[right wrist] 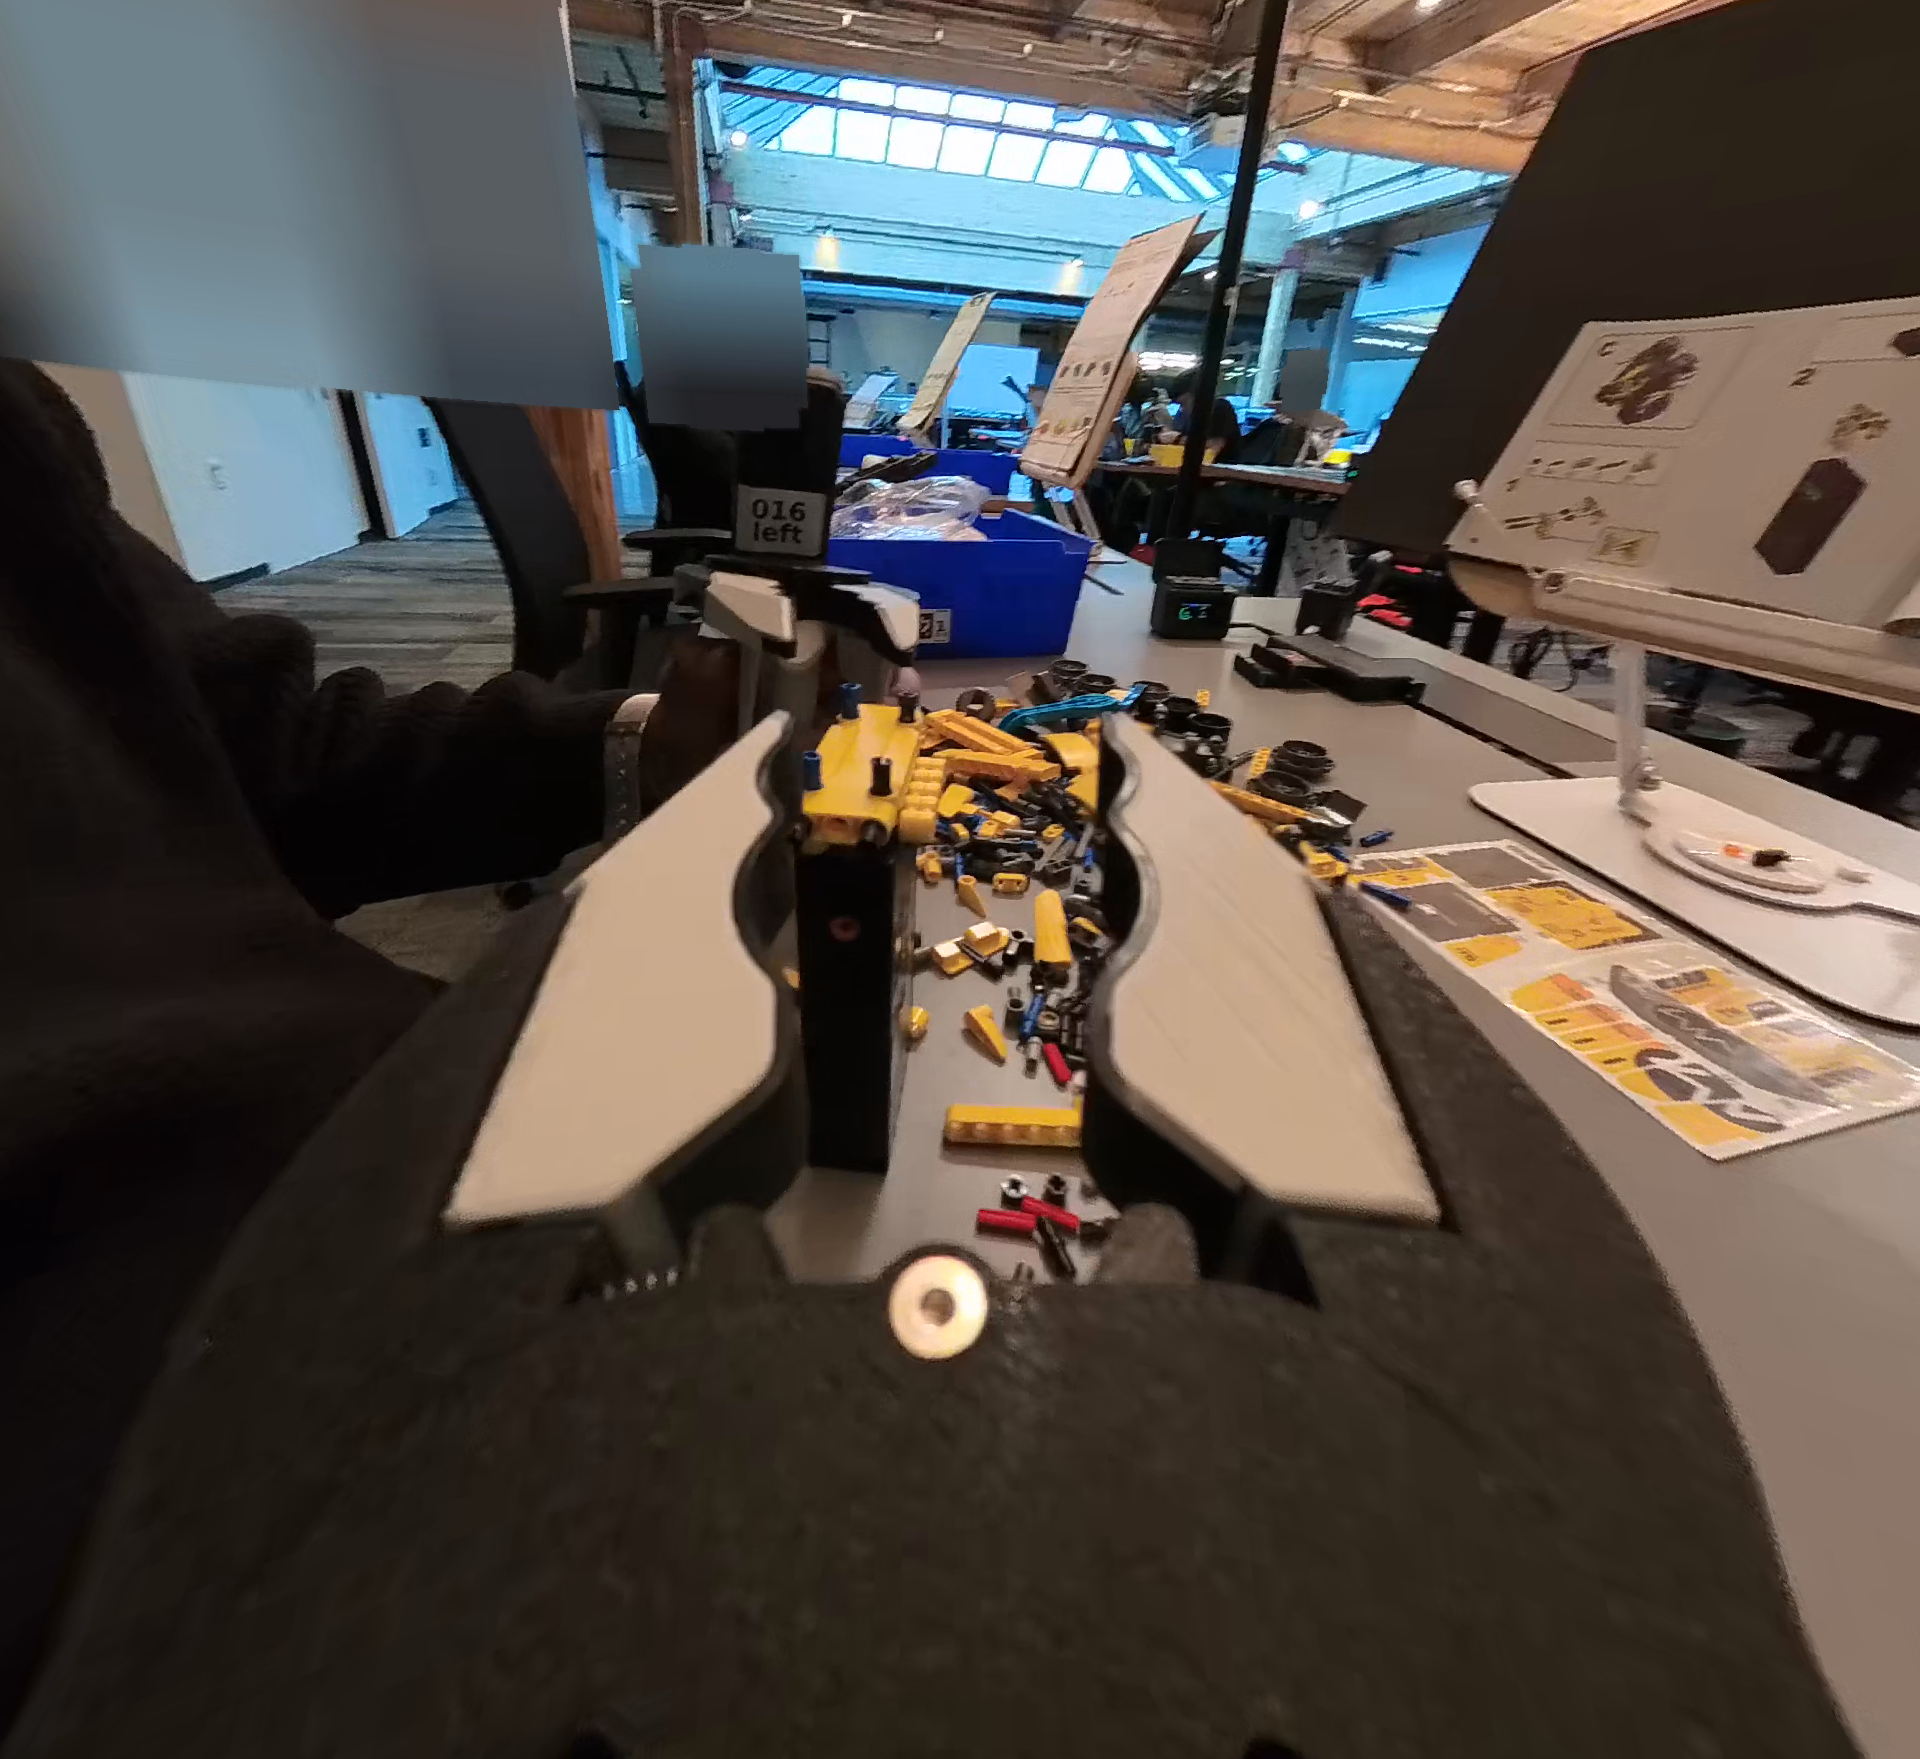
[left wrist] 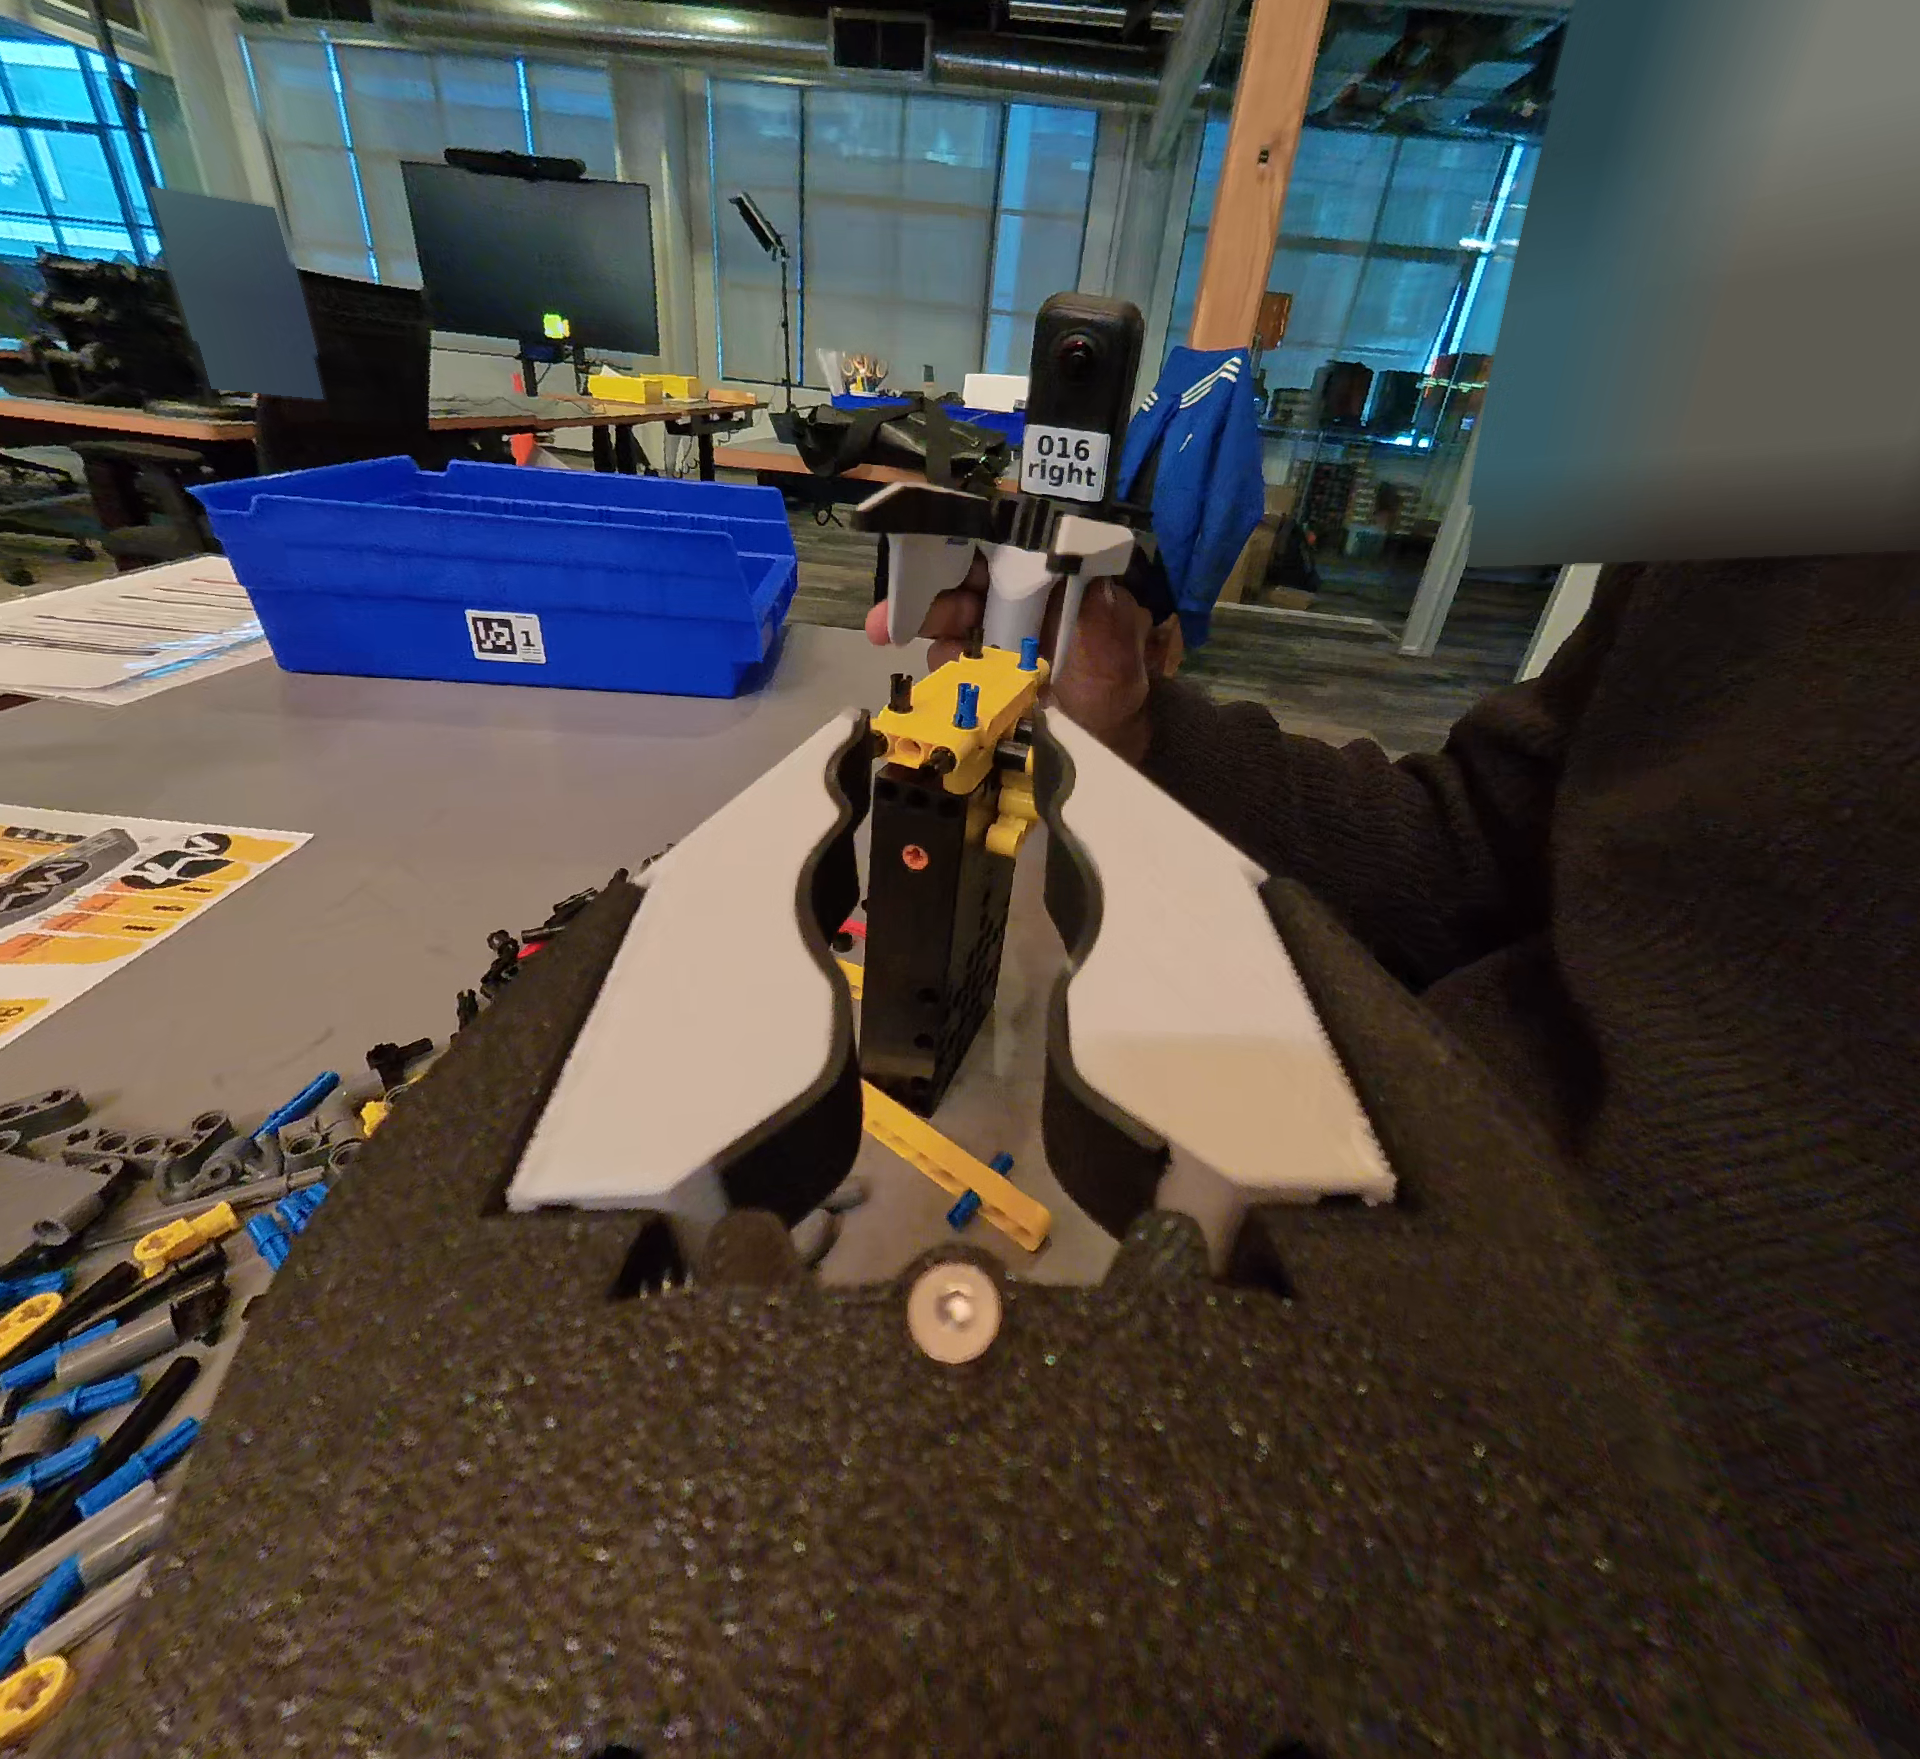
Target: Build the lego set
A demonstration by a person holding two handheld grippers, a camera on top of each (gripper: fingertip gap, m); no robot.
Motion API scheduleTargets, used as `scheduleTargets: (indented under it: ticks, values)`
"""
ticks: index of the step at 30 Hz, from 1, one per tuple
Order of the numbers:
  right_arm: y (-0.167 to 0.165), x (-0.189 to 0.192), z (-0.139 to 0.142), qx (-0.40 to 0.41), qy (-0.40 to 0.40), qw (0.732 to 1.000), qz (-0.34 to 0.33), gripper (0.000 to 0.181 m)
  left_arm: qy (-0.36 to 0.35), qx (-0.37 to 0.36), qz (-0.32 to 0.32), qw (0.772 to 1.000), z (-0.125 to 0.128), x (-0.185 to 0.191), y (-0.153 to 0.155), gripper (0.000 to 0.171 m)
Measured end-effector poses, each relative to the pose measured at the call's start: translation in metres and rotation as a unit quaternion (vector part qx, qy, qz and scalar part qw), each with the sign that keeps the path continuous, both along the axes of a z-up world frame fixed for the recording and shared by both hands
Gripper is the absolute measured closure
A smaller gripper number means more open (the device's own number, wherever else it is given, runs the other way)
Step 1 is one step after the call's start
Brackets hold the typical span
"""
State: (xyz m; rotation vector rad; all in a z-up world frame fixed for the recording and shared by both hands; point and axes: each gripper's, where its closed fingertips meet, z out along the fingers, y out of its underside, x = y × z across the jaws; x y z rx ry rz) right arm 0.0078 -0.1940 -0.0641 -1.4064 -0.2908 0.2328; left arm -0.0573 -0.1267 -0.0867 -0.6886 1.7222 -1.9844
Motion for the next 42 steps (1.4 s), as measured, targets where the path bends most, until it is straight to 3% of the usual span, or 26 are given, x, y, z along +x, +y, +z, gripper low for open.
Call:
scheduleTargets:
  ticks: [6, 10, 17, 20, 23, 25, 28, 32, 42]
  values:
    - [-0.001, -0.006, -0.006, -0.013, 0.002, 1.0, 0.019, 0.125, 0.035, 0.013, -0.005, 0.999, -0.013, 0.006, -0.006, 0.141]
    - [0.012, -0.024, -0.039, -0.111, 0.01, 0.991, 0.075, 0.108, 0.082, 0.02, -0.014, 0.996, -0.024, 0.011, -0.01, 0.14]
    - [0.02, -0.032, -0.081, -0.214, -0.028, 0.973, 0.086, 0.109, 0.132, 0.002, 0.0, 0.991, -0.031, 0.021, -0.006, 0.138]
    - [0.02, -0.037, -0.085, -0.224, -0.038, 0.969, 0.095, 0.124, 0.138, 0.002, 0.006, 0.99, -0.033, 0.023, -0.005, 0.138]
    - [0.021, -0.035, -0.085, -0.223, -0.048, 0.97, 0.085, 0.15, 0.138, -0.001, 0.003, 0.99, -0.032, 0.023, -0.005, 0.137]
    - [0.022, -0.033, -0.085, -0.223, -0.043, 0.971, 0.08, 0.153, 0.14, -0.003, 0.003, 0.99, -0.032, 0.023, -0.005, 0.136]
    - [0.023, -0.026, -0.083, -0.237, 0.002, 0.969, 0.068, 0.154, 0.144, -0.006, 0.0, 0.989, -0.033, 0.024, -0.005, 0.136]
    - [0.019, -0.019, -0.083, -0.267, 0.119, 0.951, 0.098, 0.155, 0.158, -0.028, -0.012, 0.987, -0.032, 0.025, -0.006, 0.134]
    - [0.02, -0.028, -0.077, -0.265, 0.227, 0.923, 0.162, 0.156, 0.209, -0.059, -0.093, 0.972, -0.034, 0.016, -0.021, 0.13]
